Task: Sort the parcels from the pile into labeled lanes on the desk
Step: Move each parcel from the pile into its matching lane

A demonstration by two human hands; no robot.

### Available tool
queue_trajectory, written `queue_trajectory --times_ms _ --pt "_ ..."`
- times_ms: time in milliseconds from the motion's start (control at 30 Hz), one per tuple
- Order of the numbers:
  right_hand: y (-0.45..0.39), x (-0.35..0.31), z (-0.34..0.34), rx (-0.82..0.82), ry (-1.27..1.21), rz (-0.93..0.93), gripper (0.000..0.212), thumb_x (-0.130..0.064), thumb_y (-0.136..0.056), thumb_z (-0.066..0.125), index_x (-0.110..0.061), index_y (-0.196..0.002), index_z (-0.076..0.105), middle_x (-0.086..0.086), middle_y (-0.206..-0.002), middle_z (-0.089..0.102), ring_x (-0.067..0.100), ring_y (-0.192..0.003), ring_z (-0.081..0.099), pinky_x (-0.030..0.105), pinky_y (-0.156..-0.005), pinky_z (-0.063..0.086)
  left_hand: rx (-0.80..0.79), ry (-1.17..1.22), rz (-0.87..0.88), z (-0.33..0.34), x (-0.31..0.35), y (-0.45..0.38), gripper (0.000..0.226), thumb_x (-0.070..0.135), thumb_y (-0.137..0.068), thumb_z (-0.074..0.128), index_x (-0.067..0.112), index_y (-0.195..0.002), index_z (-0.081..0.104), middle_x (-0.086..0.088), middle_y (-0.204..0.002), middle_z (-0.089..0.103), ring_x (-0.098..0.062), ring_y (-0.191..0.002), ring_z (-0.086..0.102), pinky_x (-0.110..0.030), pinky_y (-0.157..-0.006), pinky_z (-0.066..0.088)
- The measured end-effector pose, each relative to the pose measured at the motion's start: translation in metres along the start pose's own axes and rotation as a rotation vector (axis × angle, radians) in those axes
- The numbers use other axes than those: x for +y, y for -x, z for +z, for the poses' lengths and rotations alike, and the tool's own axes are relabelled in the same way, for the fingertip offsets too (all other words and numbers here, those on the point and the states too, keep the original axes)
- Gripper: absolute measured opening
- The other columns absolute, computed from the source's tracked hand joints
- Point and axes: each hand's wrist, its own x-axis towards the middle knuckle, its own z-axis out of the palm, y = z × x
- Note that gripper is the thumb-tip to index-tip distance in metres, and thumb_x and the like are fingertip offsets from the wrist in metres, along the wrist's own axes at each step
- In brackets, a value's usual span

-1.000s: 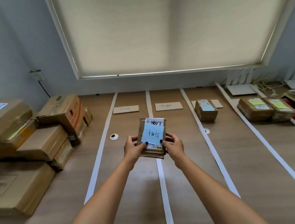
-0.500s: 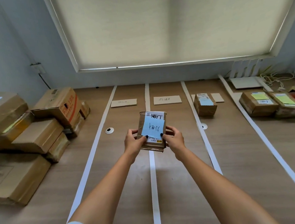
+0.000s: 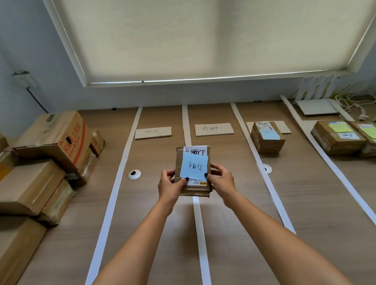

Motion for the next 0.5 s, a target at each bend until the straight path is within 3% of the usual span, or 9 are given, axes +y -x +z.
queue_trajectory --times_ms 167,300,433,500 --pt "-0.013 0.003 0.004 0.009 -0.002 0.019 0.040 -0.003 -0.089 0.057 -0.012 -0.127 0.052 0.012 -0.120 0.060 0.023 -0.102 0.063 0.040 -0.081 0.057 -0.021 0.039 0.004 0.004 -0.001 -0.015 0.044 0.001 -0.080 0.067 0.017 -0.114 0.044 -0.010 -0.126 0.057 -0.020 -0.106 0.058 -0.040 -0.088 0.053" --pt "-0.029 0.002 0.001 0.004 0.000 0.033 0.041 -0.002 -0.089 0.057 -0.013 -0.128 0.052 0.011 -0.120 0.061 0.022 -0.100 0.063 0.040 -0.080 0.057 -0.036 0.062 0.012 0.010 0.002 -0.023 0.051 -0.001 -0.081 0.065 0.024 -0.119 0.044 -0.008 -0.127 0.057 -0.016 -0.101 0.058 -0.033 -0.080 0.055" --pt "-0.043 -0.002 0.002 -0.009 0.017 0.019 0.042 -0.003 -0.089 0.056 -0.014 -0.129 0.052 0.010 -0.119 0.062 0.022 -0.099 0.064 0.029 -0.068 0.056 -0.028 0.034 0.005 0.015 0.006 -0.034 0.062 0.000 -0.082 0.064 0.022 -0.135 0.040 -0.009 -0.132 0.053 -0.018 -0.107 0.055 -0.034 -0.085 0.053" --pt "-0.050 -0.002 0.001 -0.002 0.044 0.005 0.044 -0.004 -0.088 0.057 -0.016 -0.130 0.051 0.008 -0.120 0.061 0.020 -0.098 0.063 0.029 -0.069 0.056 -0.039 0.013 -0.006 0.021 0.008 -0.043 0.064 0.002 -0.083 0.064 0.023 -0.137 0.039 -0.009 -0.133 0.052 -0.017 -0.108 0.053 -0.031 -0.082 0.053"
